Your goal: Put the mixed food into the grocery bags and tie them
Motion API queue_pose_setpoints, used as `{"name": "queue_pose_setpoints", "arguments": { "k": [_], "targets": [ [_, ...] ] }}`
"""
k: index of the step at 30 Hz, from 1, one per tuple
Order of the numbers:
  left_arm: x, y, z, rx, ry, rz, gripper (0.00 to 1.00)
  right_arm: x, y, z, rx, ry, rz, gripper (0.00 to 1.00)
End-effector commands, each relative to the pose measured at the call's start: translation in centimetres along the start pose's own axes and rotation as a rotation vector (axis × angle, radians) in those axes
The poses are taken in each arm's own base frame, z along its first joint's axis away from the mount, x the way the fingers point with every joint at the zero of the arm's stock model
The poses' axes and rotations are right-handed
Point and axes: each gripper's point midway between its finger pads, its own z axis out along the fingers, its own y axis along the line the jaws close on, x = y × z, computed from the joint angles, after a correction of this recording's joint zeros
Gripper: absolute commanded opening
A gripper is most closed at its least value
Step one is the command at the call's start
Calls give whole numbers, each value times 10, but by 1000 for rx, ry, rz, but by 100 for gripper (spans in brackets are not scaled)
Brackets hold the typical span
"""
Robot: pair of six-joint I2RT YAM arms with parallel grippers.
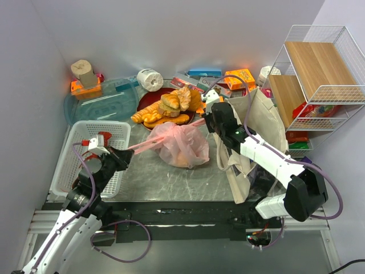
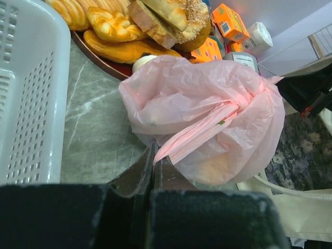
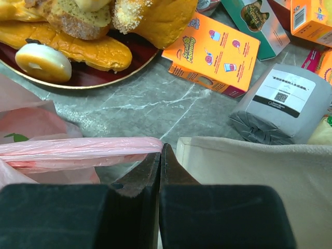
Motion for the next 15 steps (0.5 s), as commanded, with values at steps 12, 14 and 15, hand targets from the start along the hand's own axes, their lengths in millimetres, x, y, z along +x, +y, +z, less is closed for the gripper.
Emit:
{"name": "queue_pose_setpoints", "arguments": {
  "k": [12, 14, 15],
  "targets": [
    [-38, 44, -21, -234, -215, -70, 1, 27, -103, -5, 364, 69, 60, 0],
    [-42, 45, -24, -240, -238, -79, 1, 30, -105, -4, 368, 75, 62, 0],
    [-43, 45, -26, -238, -247, -85, 1, 30, -106, -4, 369, 75, 65, 0]
  ]
}}
